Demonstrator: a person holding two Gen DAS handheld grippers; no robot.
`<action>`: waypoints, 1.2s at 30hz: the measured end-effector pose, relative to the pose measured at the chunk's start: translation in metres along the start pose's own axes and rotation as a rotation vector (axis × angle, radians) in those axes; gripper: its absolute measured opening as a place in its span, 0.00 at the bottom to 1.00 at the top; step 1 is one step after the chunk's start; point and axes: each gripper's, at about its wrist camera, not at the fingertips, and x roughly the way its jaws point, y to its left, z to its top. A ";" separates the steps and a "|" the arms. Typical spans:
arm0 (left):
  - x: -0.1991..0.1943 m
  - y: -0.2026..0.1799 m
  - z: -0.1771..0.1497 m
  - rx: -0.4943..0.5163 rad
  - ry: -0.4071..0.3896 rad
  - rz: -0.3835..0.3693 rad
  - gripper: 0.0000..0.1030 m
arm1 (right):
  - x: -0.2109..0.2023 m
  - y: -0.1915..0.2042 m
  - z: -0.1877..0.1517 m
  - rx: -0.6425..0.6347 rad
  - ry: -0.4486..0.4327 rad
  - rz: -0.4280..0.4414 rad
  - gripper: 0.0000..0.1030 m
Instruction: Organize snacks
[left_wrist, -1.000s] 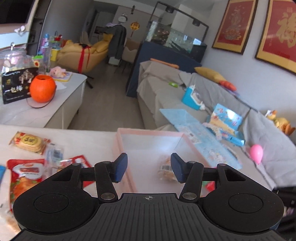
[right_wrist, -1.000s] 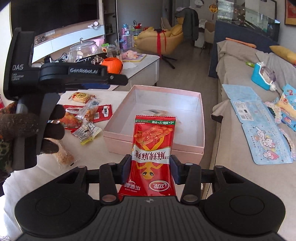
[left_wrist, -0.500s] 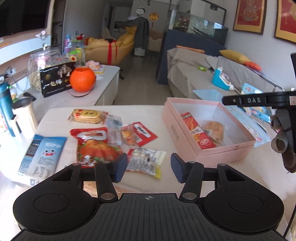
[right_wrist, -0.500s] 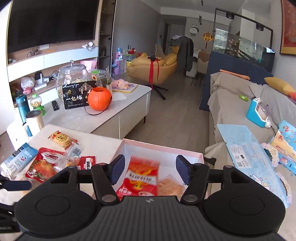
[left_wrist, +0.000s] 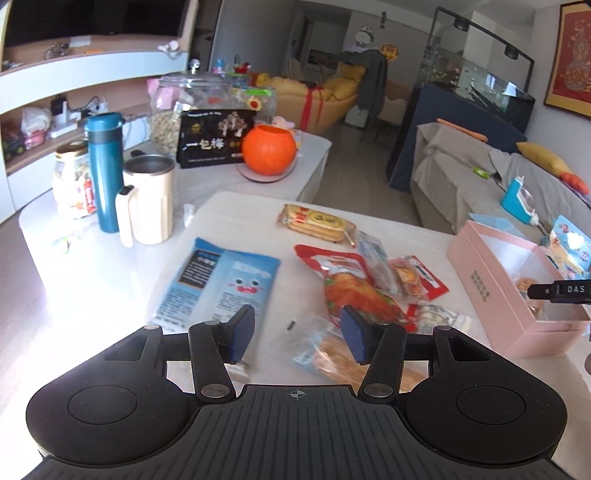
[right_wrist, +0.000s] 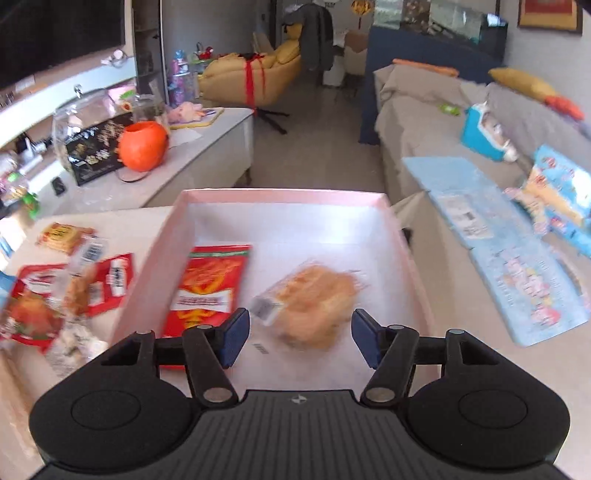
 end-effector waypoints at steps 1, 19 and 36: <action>0.001 0.005 0.003 -0.001 -0.002 0.016 0.55 | 0.000 0.008 -0.001 -0.007 -0.013 0.000 0.58; 0.018 0.043 0.004 -0.005 0.078 0.014 0.55 | 0.031 0.067 0.020 -0.021 0.065 0.164 0.35; 0.054 0.039 0.022 0.097 0.074 0.114 0.55 | -0.028 0.113 0.006 -0.236 0.003 0.358 0.52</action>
